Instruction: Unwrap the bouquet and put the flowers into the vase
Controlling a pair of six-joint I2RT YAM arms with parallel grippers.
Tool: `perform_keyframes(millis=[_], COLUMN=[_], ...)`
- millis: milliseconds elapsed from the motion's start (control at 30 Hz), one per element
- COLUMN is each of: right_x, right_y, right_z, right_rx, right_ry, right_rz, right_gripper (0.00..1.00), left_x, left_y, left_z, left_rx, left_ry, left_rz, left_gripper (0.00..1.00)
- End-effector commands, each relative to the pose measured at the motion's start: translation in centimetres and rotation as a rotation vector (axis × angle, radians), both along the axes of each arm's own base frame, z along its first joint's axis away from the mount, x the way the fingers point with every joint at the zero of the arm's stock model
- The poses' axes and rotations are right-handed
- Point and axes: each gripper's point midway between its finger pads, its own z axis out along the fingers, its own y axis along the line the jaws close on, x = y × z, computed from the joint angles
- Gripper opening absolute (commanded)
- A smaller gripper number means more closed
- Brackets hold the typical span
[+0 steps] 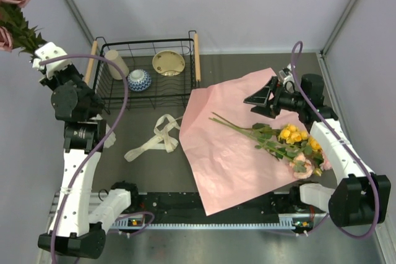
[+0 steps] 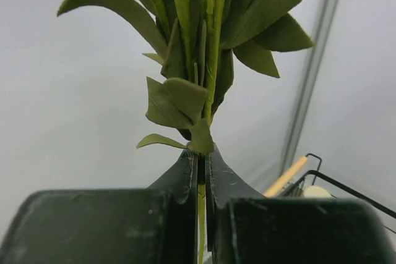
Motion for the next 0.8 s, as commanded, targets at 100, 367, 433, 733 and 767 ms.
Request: perform_keyframes(millis=[100, 367, 433, 733, 767], right_x=[0.4, -0.2, -0.3, -0.7, -0.7], right_y=[0.1, 0.0, 0.0, 0.2, 0.2], right_z=[1.8, 1.6, 1.3, 1.2, 1.2], right_rx=[0.010, 0.003, 0.001, 0.026, 0.026], right_ry=[-0.078, -0.093, -0.092, -0.101, -0.098], right_rz=[0.034, 0.031, 0.032, 0.054, 0.055], right_gripper=[0.88, 0.88, 0.88, 0.88, 0.88], left_x=[-1.0, 1.3, 1.6, 1.4, 1.3], left_y=[1.7, 2.2, 2.3, 2.7, 2.7], left_z=[-1.0, -3.4, -4.1, -6.6, -7.0], left_rx=[0.013, -0.039, -0.057, -0.099, -0.104], left_ry=[-0.019, 0.027, 0.055, 0.100, 0.102], left_rz=[0.111, 0.101, 0.111, 0.147, 0.155], left_gripper=[0.00, 0.00, 0.00, 0.00, 0.00])
